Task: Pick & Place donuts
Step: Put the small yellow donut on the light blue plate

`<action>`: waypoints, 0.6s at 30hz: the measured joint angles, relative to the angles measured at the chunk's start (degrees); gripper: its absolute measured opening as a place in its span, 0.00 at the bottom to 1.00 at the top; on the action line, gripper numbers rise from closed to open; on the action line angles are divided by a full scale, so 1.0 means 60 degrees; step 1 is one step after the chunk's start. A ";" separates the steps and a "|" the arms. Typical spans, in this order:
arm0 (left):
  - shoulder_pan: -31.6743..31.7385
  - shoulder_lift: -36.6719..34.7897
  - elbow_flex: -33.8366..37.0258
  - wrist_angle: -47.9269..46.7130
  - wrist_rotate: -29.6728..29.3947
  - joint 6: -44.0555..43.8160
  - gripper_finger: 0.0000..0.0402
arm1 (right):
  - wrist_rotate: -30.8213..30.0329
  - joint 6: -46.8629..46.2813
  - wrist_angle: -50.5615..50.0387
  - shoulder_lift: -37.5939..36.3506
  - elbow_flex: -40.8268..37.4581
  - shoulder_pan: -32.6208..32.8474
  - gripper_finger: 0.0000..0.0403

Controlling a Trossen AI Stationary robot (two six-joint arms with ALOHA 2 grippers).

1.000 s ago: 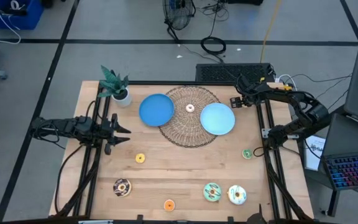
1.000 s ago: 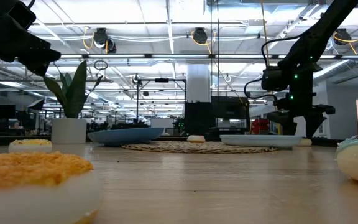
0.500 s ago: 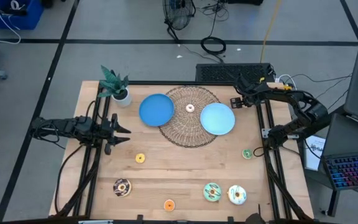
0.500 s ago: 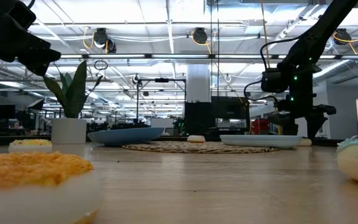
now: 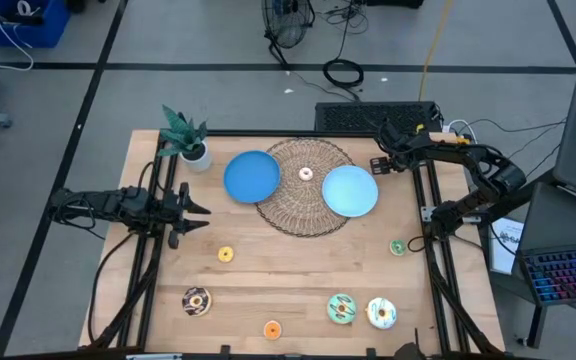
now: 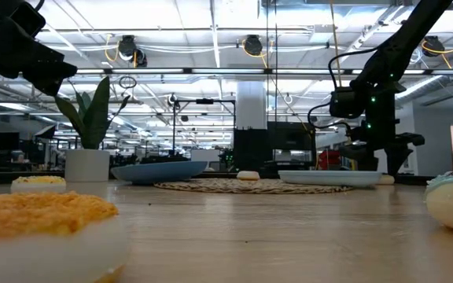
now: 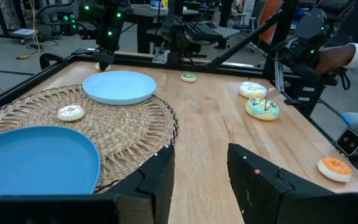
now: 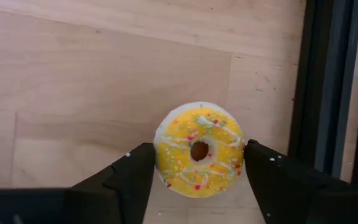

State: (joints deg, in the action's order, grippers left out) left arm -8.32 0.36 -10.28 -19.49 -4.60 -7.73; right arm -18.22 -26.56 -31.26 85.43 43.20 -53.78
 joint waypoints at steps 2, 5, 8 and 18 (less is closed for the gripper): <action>-0.0003 -0.0003 0.0000 0.0000 0.0000 0.0000 0.37 | 0.0004 0.0003 -0.0001 0.0000 0.0004 0.0000 0.52; -0.0001 0.0000 0.0000 0.0000 0.0000 0.0000 0.37 | 0.0009 0.0041 -0.0022 0.0000 0.0004 0.0005 0.46; 0.0000 0.0000 0.0000 0.0000 0.0000 0.0000 0.37 | 0.0037 0.0102 -0.0045 0.0000 0.0004 0.0007 0.43; 0.0000 -0.0004 0.0000 0.0000 0.0000 0.0000 0.37 | 0.0307 0.0604 -0.0121 -0.0107 0.0004 0.0042 0.40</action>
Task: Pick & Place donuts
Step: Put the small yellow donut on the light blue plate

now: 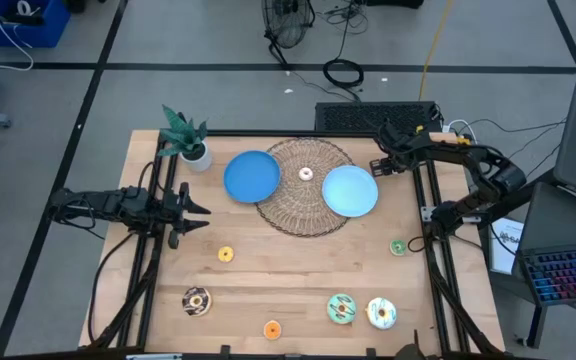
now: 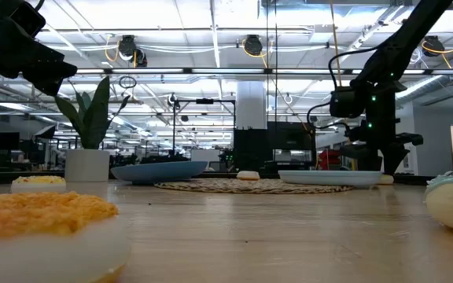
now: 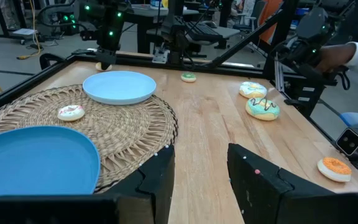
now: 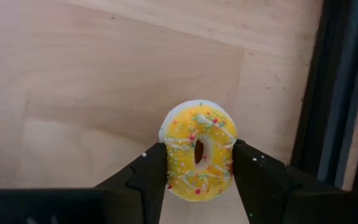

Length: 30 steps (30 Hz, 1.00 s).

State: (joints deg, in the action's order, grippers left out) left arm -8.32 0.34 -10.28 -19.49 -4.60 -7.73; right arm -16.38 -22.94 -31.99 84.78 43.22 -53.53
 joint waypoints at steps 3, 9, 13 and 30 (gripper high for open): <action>-0.0002 0.0002 0.0000 0.0000 0.0000 0.0000 0.37 | 0.0446 0.0122 0.0023 -0.0307 0.0000 -0.0002 0.40; 0.0000 0.0004 0.0000 0.0000 0.0000 0.0000 0.37 | 0.0786 0.0193 0.0082 -0.1379 0.0004 0.0065 0.39; -0.0002 0.0002 0.0000 0.0000 0.0000 0.0000 0.37 | 0.1238 0.0328 0.0263 -0.2212 0.0007 0.0220 0.39; -0.0003 0.0001 0.0000 0.0003 0.0000 0.0000 0.37 | 0.3488 0.1444 0.2291 -0.3739 0.0007 0.2351 0.39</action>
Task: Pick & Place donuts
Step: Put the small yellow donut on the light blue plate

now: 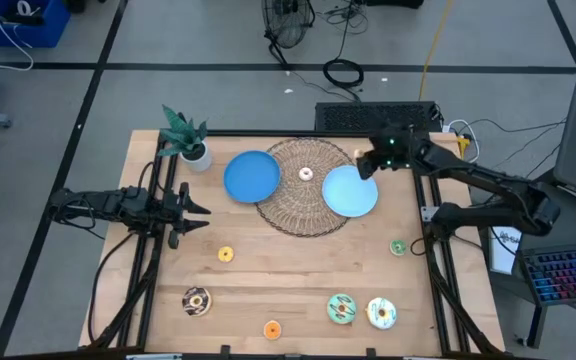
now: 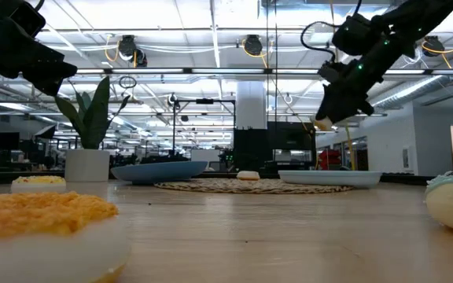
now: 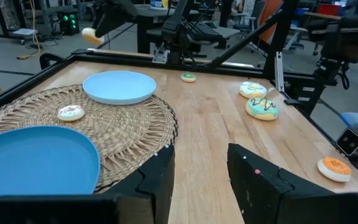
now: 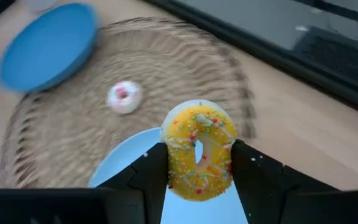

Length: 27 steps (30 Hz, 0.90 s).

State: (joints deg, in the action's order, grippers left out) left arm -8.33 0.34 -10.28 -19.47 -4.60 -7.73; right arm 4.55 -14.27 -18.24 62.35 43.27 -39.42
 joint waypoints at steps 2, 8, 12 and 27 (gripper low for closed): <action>0.0002 0.0003 0.0000 -0.0003 0.0000 0.0000 0.37 | 0.0082 0.0302 0.0118 0.0000 0.0000 0.0264 0.39; 0.0000 0.0003 0.0000 -0.0003 0.0000 0.0000 0.37 | 0.0532 0.0924 0.0153 0.0000 0.0000 0.0874 0.39; -0.0001 0.0002 0.0000 0.0001 0.0000 0.0000 0.37 | 0.1009 0.1252 0.0150 0.0000 0.0000 0.1220 0.39; 0.0003 0.0003 0.0000 -0.0003 0.0000 0.0000 0.37 | 0.0227 0.1245 0.0063 0.0000 -0.0306 0.2053 0.39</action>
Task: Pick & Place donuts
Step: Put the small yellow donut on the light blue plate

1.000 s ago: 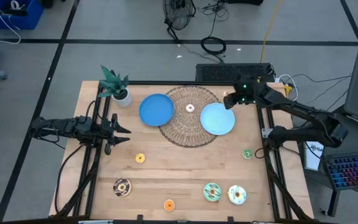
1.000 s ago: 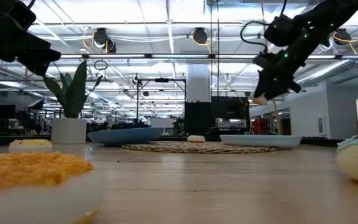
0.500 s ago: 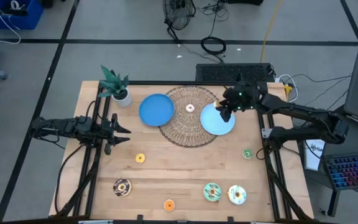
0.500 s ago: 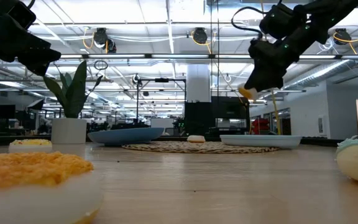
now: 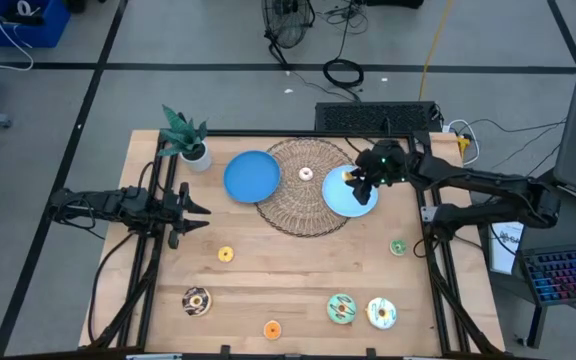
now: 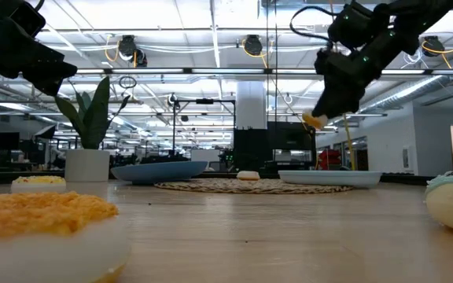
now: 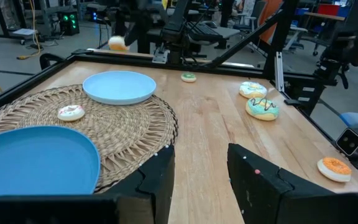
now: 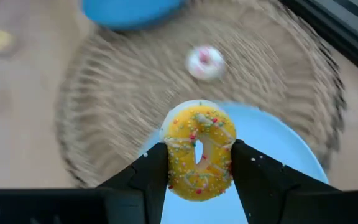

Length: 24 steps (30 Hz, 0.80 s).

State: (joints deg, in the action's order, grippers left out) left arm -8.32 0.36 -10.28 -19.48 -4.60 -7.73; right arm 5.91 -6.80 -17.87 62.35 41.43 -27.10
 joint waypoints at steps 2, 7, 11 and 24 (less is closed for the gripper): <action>0.0000 -0.0001 0.0000 0.0002 0.0000 0.0000 0.37 | -0.0572 0.0004 -0.0054 0.0004 -0.0301 0.0058 0.39; 0.0000 0.0000 0.0000 0.0000 0.0000 0.0000 0.37 | -0.1787 -0.0266 -0.0072 0.0004 -0.1005 0.0032 0.39; -0.0003 -0.0001 0.0000 0.0000 0.0000 0.0000 0.37 | -0.1982 -0.0519 -0.0055 0.0004 -0.1497 0.0012 0.39; 0.0000 0.0000 0.0000 0.0000 0.0000 0.0000 0.37 | -0.2495 -0.0782 0.0006 0.0004 -0.2405 0.0009 0.39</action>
State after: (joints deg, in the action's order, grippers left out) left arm -8.32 0.36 -10.28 -19.49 -4.60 -7.73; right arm -9.06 -11.49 -17.83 62.37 27.00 -27.05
